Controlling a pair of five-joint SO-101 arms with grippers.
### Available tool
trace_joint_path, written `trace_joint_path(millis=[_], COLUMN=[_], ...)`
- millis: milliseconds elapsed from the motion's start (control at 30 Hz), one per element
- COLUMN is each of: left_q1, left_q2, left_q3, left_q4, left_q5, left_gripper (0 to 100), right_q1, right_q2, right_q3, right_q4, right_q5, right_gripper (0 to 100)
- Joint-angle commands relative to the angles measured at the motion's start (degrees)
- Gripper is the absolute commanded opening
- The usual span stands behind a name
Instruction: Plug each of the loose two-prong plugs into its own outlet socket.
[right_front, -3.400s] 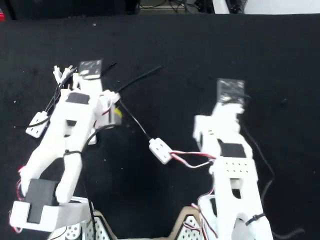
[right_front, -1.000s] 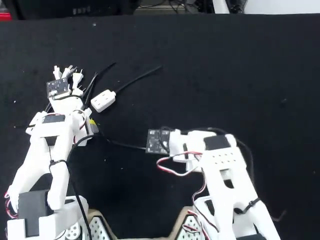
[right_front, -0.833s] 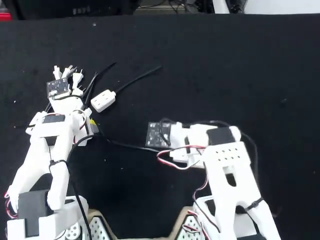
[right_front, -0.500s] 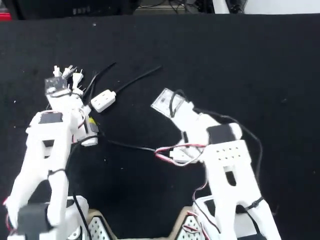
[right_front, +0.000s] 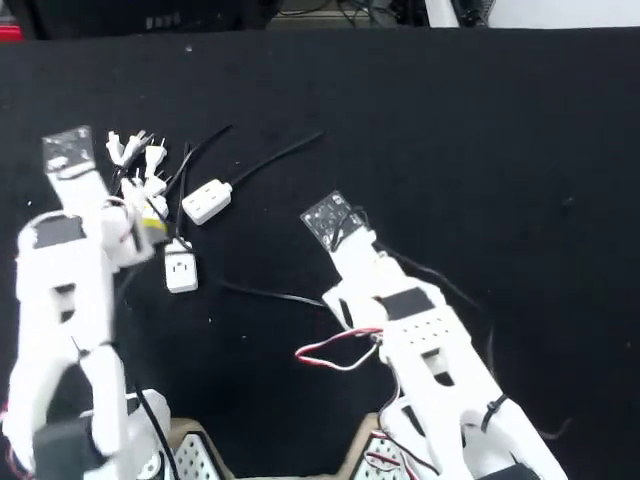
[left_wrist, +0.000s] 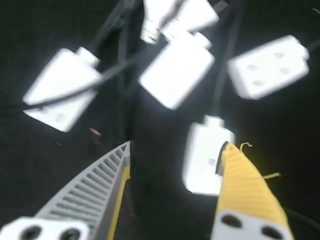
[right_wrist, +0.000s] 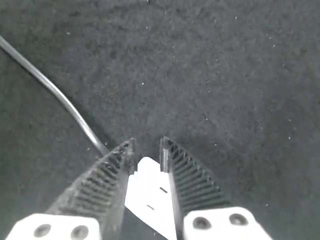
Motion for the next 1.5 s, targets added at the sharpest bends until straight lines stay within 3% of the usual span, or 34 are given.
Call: trace_joint_path(millis=[0, 333, 767, 900, 1100, 1167, 1467], left_q1=[-7.52, -18.86, -25.45, -28.44, -28.09, -28.00, -27.47], left_q2=[9.32, 32.97, 47.21, 47.21, 47.74, 47.74, 47.82], left_q3=[-16.04, -43.12, -53.58, -56.04, -58.33, -57.98, -48.04], left_q4=[4.04, 20.66, 24.18, 25.93, 30.24, 30.24, 30.51], left_q5=[-3.87, 5.54, 13.63, 10.64, -6.42, -8.00, 9.58], left_gripper=[29, 29, 29, 29, 29, 29, 29], right_q1=[-1.41, -1.93, -1.93, -1.93, -1.93, -1.93, -1.93], right_q2=[-1.89, -1.89, -1.89, -1.71, -1.54, -1.54, -1.54], right_q3=[2.15, 2.33, 2.77, 2.77, 2.77, 2.77, 2.86], right_q4=[-5.01, -5.89, -5.89, -5.89, -5.89, -5.89, -5.89], right_q5=[-0.53, -0.53, -0.53, -0.53, -0.53, -0.53, -0.53], right_gripper=[7.7, 7.7, 7.7, 7.7, 7.7, 7.7, 7.7])
